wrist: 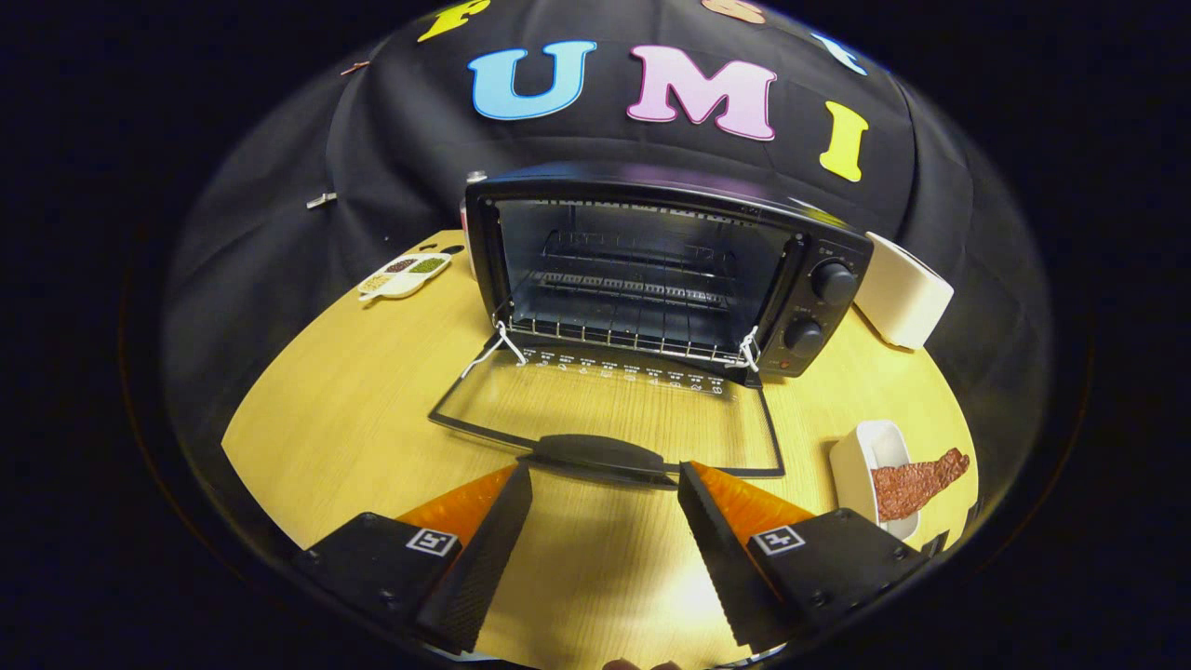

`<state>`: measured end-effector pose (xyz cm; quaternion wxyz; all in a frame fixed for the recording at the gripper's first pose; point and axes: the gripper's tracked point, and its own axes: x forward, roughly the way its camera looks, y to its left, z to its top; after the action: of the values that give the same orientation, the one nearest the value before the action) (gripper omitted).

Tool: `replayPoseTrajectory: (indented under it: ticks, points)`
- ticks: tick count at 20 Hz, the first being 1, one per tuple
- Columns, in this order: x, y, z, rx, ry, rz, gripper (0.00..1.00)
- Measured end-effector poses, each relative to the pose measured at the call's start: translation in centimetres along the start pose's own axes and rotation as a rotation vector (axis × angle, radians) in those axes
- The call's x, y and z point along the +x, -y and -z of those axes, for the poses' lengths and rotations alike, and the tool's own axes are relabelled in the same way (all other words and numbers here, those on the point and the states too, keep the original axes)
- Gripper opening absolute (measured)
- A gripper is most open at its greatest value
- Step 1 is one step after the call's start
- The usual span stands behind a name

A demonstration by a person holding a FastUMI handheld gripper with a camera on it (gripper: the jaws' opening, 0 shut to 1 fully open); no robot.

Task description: Open the toaster oven, put the food inside, and close the toaster oven door.

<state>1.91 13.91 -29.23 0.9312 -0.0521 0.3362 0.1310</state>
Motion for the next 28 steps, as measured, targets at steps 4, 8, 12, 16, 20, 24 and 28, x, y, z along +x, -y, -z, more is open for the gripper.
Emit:
replayPoseTrajectory:
  ticks: [4, 8, 12, 16, 20, 24, 28]
  points:
    - [-2.9, 1.7, -1.5, 0.045, 0.052, 0.031, 0.99]
    - [-6.2, 5.8, -4.0, 0.057, 0.116, 0.08, 0.98]
    - [-9.4, 10.8, -6.7, 0.052, 0.188, 0.133, 0.98]
    - [-10.8, 15.9, -9.2, 0.061, 0.254, 0.155, 0.98]
    - [-10.3, 21.0, -8.8, 0.085, 0.236, 0.131, 0.98]
    - [-9.5, 25.7, -6.7, 0.146, 0.179, 0.098, 0.98]
    - [-8.0, 29.7, -4.3, 0.207, 0.114, 0.067, 0.97]
